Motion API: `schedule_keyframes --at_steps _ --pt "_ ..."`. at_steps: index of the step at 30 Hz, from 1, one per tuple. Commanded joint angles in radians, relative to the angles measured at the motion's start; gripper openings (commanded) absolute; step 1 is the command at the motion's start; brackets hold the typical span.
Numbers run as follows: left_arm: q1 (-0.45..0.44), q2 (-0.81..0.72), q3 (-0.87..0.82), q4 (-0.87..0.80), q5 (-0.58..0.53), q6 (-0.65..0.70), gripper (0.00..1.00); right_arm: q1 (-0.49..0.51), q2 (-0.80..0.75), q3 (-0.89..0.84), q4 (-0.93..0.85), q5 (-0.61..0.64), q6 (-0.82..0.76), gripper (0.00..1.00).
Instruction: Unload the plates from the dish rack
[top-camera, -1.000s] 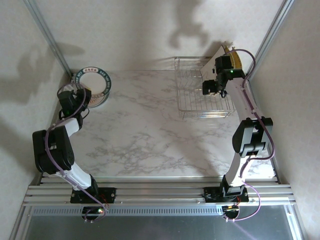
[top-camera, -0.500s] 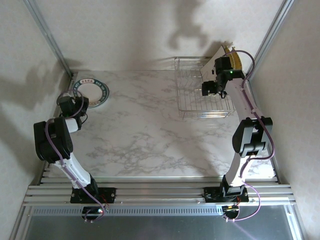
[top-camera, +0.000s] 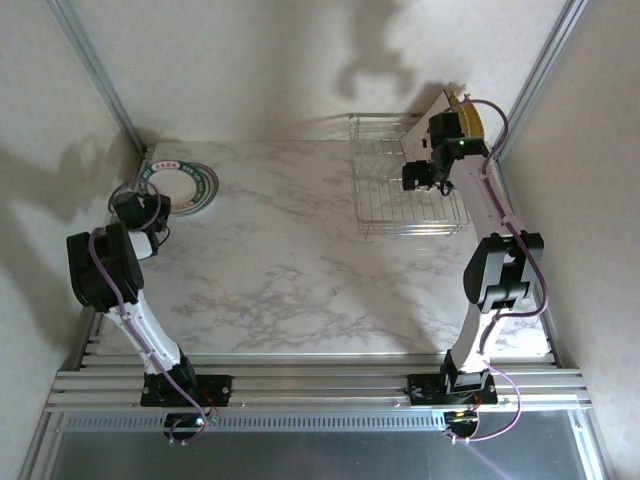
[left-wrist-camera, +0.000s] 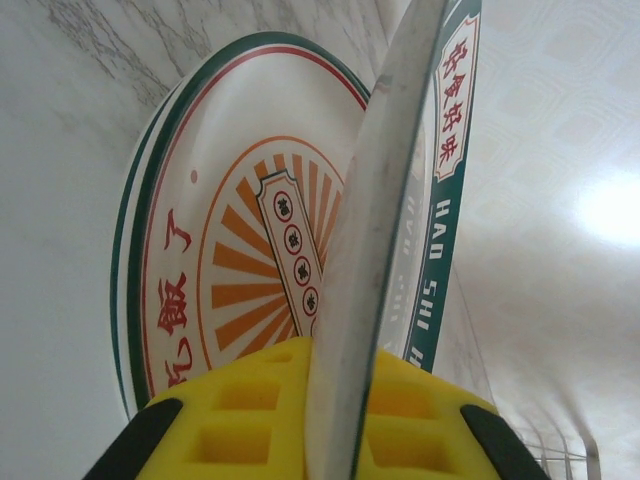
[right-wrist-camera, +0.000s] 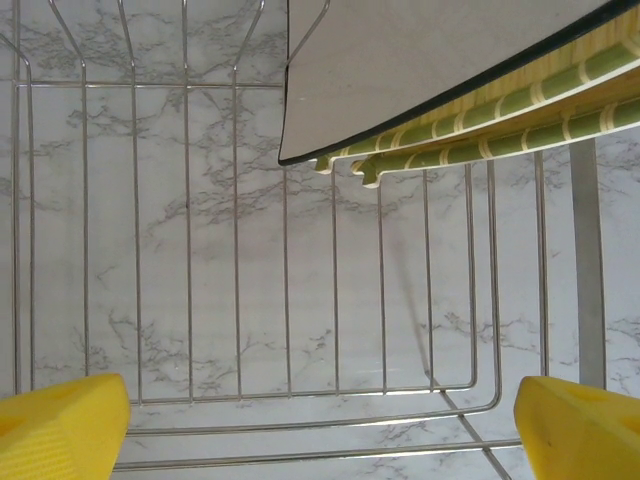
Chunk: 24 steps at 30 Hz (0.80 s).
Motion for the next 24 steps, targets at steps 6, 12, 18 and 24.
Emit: schedule_keyframes --at_steps 6,12,18,24 --pt "0.004 0.029 0.070 -0.023 0.008 0.031 0.15 0.011 0.023 0.037 -0.012 -0.022 -0.008 0.99" --pt "0.002 0.031 0.078 -0.080 -0.004 0.073 0.22 0.017 0.024 0.048 -0.015 -0.023 -0.009 0.99" --pt "-0.006 0.008 0.103 -0.188 -0.034 0.160 0.39 0.018 0.012 0.045 -0.020 -0.024 -0.010 0.99" --pt "-0.030 -0.013 0.153 -0.352 -0.093 0.286 0.52 0.018 0.000 0.039 -0.013 -0.037 -0.010 0.99"
